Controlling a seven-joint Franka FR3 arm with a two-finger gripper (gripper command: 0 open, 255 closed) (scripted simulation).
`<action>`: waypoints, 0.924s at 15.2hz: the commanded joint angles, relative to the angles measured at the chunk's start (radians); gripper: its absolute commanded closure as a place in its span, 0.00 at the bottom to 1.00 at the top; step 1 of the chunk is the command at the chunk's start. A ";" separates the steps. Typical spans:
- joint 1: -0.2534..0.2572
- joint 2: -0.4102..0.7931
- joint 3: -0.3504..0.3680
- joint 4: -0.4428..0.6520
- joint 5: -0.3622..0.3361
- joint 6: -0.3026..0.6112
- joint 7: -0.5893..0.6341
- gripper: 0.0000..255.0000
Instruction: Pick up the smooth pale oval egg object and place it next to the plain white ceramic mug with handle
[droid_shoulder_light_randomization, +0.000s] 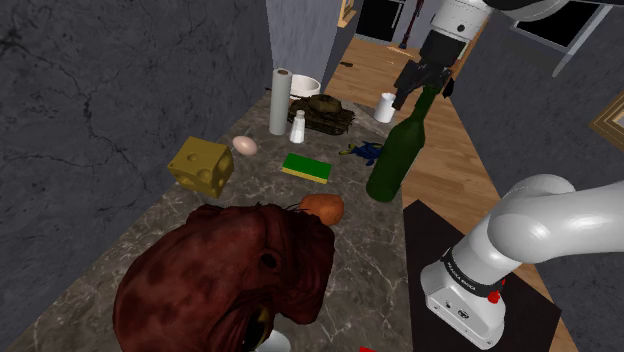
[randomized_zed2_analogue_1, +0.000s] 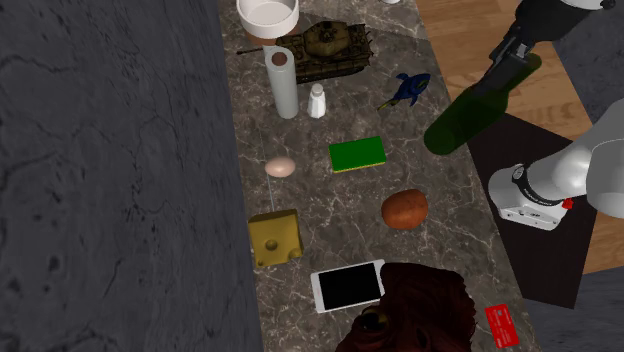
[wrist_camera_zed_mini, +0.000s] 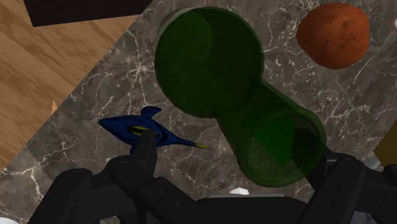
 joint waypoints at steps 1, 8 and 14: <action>0.000 0.000 0.000 0.000 0.000 0.000 0.000 0.00; 0.056 0.225 0.054 0.039 0.034 0.204 -0.019 0.00; 0.095 0.434 0.099 0.120 0.047 0.347 -0.032 0.00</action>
